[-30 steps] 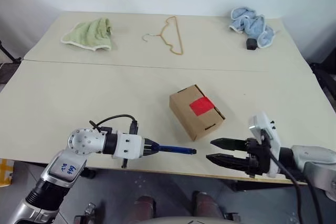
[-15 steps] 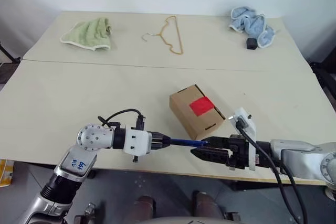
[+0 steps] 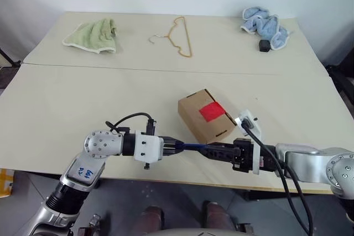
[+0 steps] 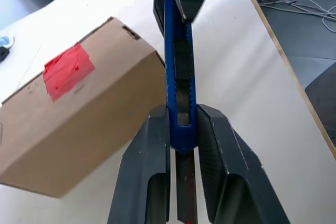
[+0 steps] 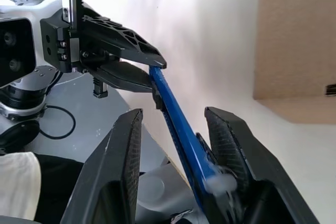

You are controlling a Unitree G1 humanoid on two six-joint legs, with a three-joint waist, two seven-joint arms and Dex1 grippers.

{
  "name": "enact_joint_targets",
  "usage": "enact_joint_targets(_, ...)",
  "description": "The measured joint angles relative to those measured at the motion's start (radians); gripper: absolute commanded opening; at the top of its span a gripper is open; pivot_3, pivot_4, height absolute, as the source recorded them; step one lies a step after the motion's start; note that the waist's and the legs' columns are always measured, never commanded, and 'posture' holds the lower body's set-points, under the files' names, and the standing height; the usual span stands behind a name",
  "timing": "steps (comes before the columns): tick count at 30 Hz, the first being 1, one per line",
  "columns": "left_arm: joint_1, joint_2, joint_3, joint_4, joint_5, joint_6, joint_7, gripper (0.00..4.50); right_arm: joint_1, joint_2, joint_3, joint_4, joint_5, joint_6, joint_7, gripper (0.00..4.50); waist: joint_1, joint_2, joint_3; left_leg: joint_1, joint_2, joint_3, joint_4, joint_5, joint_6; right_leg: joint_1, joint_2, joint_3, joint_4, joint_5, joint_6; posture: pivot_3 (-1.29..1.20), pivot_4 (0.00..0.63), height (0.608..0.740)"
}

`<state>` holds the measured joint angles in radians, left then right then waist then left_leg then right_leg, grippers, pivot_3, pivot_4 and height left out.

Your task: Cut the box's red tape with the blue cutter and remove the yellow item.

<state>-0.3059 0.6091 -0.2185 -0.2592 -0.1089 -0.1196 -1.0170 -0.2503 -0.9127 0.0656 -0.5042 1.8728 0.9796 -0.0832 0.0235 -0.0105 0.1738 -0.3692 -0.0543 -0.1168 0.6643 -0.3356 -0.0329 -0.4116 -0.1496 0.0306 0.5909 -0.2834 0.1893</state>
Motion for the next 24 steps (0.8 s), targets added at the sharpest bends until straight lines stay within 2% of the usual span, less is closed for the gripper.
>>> enact_joint_targets(14,-0.001,-0.003,0.000,-0.001,0.005,0.009,0.011,0.41,-0.010,0.035,0.006,0.036,0.008,-0.006,-0.018,1.94,0.000,0.000,0.000,0.000,0.000,0.000,0.000,0.000,0.000,0.000,0.000,0.000,0.000,0.000,0.000,0.00,0.150,0.740)
enact_joint_targets(17,-0.001,-0.003,0.000,-0.001,0.007,0.010,0.012,0.41,-0.010,0.040,0.006,0.042,0.007,-0.013,-0.018,1.37,0.000,0.000,0.000,0.000,0.000,0.000,0.000,0.000,0.000,0.000,0.000,0.000,0.000,0.000,0.000,0.00,0.150,0.740)
enact_joint_targets(21,-0.001,-0.001,0.000,0.001,0.020,0.017,0.016,0.41,-0.010,0.058,0.005,0.041,0.010,-0.022,-0.013,0.12,0.000,0.000,0.000,0.000,0.000,0.000,0.000,0.000,0.000,0.000,0.000,0.000,0.000,0.000,0.000,0.00,0.150,0.740)
enact_joint_targets(24,-0.001,-0.001,0.000,0.001,0.022,0.018,0.017,0.41,-0.009,0.060,0.005,0.041,0.010,-0.022,-0.011,0.15,0.000,0.000,0.000,0.000,0.000,0.000,0.000,0.000,0.000,0.000,0.000,0.000,0.000,0.000,0.000,0.00,0.150,0.740)
